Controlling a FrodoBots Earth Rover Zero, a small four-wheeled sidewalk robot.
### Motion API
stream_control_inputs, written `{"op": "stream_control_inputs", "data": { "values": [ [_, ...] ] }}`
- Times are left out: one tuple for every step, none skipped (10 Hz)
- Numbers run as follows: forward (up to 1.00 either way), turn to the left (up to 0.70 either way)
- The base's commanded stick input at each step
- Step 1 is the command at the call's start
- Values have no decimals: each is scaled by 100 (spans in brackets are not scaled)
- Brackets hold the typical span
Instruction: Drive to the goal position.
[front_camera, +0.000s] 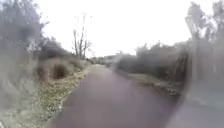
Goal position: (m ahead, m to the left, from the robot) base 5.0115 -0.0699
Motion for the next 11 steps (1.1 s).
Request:
{"op": "stream_control_inputs", "data": {
  "values": [
    [70, 0],
    [70, 0],
    [70, 0],
    [70, 0],
    [70, 0],
    [70, 0],
    [70, 0],
    [70, 0],
    [70, -13],
    [70, -28],
    [70, -8]
  ]
}}
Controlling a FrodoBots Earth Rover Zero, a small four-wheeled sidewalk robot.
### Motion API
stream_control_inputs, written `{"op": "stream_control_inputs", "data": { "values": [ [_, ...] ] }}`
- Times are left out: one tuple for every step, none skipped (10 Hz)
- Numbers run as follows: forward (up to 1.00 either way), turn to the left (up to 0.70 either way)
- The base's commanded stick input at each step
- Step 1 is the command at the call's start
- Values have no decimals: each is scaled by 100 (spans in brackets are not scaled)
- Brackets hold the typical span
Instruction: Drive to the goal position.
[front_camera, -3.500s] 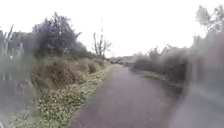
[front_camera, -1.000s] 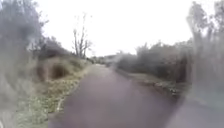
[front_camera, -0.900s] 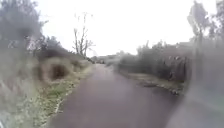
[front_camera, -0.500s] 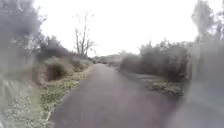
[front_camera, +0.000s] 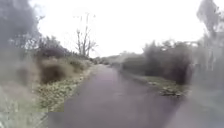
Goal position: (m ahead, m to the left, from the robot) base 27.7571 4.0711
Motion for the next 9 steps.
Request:
{"op": "stream_control_inputs", "data": {
  "values": [
    [70, 0],
    [70, 0],
    [70, 0],
    [70, 0],
    [70, 0],
    [70, 0],
    [70, 0],
    [70, 0],
    [70, 0]
  ]
}}
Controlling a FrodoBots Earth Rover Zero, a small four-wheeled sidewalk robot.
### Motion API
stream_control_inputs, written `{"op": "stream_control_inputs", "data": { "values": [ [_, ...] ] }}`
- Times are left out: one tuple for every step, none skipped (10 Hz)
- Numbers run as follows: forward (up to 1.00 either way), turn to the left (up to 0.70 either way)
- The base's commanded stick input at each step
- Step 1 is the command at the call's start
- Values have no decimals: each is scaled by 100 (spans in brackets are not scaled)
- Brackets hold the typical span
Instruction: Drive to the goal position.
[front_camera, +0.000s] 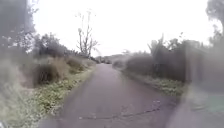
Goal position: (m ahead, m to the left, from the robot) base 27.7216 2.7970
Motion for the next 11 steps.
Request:
{"op": "stream_control_inputs", "data": {
  "values": [
    [70, 0],
    [70, 0],
    [70, 0],
    [70, 0],
    [70, 0],
    [70, 0],
    [70, 0],
    [70, 0],
    [70, 0],
    [70, 0],
    [70, 0]
  ]
}}
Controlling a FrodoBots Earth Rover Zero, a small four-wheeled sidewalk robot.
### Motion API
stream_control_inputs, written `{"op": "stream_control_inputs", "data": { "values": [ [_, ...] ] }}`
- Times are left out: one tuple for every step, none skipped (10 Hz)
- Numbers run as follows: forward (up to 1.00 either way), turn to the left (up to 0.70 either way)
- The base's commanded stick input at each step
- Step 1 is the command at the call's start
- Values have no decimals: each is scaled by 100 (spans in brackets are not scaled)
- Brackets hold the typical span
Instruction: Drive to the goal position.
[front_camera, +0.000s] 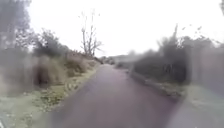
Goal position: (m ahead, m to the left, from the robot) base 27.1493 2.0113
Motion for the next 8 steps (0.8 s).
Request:
{"op": "stream_control_inputs", "data": {
  "values": [
    [70, 0],
    [70, 0],
    [70, 0],
    [70, 0],
    [70, 0],
    [70, 0],
    [70, 0],
    [70, 0]
  ]
}}
